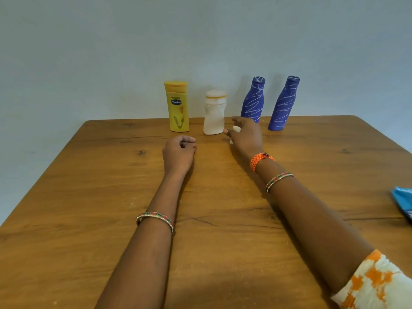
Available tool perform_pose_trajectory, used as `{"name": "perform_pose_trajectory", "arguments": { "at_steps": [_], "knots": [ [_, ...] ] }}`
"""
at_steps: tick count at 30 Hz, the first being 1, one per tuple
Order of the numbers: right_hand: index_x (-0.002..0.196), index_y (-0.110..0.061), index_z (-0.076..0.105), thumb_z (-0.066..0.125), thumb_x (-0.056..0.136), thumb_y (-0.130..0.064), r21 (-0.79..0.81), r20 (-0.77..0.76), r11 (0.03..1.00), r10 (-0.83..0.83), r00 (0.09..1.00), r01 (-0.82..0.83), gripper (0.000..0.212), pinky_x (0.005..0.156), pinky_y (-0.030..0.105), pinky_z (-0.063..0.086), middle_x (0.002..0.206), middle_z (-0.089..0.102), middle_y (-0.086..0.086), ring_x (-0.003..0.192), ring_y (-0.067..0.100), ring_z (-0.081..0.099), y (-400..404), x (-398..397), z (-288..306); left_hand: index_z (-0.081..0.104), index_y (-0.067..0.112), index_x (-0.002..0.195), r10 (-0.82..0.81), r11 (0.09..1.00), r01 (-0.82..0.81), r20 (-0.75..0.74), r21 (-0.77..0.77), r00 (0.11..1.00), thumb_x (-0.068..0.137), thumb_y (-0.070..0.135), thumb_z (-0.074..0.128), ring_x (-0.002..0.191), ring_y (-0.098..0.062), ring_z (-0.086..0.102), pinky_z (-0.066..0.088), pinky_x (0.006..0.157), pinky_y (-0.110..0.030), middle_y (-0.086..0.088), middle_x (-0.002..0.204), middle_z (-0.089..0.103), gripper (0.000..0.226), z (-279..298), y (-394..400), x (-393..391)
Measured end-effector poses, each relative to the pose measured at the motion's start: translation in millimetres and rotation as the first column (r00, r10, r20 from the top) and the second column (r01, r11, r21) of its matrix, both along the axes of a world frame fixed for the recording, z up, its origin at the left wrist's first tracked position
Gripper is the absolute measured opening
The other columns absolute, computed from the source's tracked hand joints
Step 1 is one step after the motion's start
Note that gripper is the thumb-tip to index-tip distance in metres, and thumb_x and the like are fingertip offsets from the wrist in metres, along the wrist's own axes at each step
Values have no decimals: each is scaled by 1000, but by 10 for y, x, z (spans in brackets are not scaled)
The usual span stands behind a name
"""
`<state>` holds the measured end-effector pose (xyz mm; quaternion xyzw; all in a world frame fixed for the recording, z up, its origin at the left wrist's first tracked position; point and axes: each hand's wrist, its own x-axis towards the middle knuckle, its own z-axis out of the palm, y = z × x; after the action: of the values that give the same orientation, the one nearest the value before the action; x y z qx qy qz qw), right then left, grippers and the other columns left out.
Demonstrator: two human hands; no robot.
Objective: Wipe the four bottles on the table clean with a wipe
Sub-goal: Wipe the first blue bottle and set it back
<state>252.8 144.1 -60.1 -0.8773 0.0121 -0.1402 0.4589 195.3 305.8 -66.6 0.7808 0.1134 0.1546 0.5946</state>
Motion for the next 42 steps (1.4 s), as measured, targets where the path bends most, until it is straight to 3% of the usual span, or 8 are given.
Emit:
{"name": "perform_pose_trajectory", "arguments": {
  "at_steps": [4,9,16,27,33,37,40,42],
  "knots": [
    [102,-17,63,61,89,-29,-40,233,974,-206,951,221,19,68,25,47,97,66,0,88,13,60,-141,-221,107,66,17,89,-24,1000,24,-14,18,1000,90,3,54,91,-18,66,54,89,-35,-5,93,69,18,10,-17,-15],
    [121,-17,45,65,83,-43,18,198,915,-399,896,403,50,71,29,47,117,57,3,101,18,58,-361,-93,167,66,18,90,-39,998,40,-36,43,999,90,4,54,90,-15,66,53,90,-37,-4,93,70,19,-3,-12,20],
    [121,-13,38,64,70,-67,-164,25,895,-417,909,415,78,67,34,44,111,57,7,92,26,60,-227,117,24,66,20,92,-19,994,24,-46,103,999,91,5,52,88,-12,65,53,89,-34,1,91,69,20,9,-47,33],
    [110,-16,48,69,75,-49,-142,23,913,-384,923,383,53,62,28,39,99,60,1,84,15,58,-239,78,-17,67,25,86,-36,993,45,-82,108,996,90,10,53,85,-9,65,54,88,-38,5,87,70,20,1,-50,75],
    [108,-17,48,71,72,-50,-201,-2,918,-349,937,341,54,64,29,42,99,61,1,88,19,61,-283,-563,14,65,20,92,-237,967,242,70,-77,969,94,21,55,86,-18,61,54,73,-32,-3,94,68,10,145,-236,-92],
    [104,-20,50,70,72,-51,-213,35,932,-293,955,294,50,63,29,40,92,60,-6,77,14,56,-257,-1150,60,59,13,116,-453,882,461,88,-102,887,93,51,47,101,-16,62,52,79,-28,-3,106,66,46,217,-513,-364],
    [106,-20,52,70,70,-53,-240,65,940,-232,970,241,52,64,29,45,92,62,-6,77,12,57,-218,-1516,69,59,19,117,-582,798,590,99,-122,807,71,79,46,93,-6,65,51,71,-16,-1,106,68,77,243,-644,-622],
    [108,-20,53,71,69,-54,-253,54,953,-155,986,164,55,64,28,46,92,62,-7,77,11,57,-191,-1691,77,62,21,112,-636,754,642,93,-138,766,61,84,44,93,-10,67,54,80,-22,0,103,69,83,226,-709,-768]
  ]
}}
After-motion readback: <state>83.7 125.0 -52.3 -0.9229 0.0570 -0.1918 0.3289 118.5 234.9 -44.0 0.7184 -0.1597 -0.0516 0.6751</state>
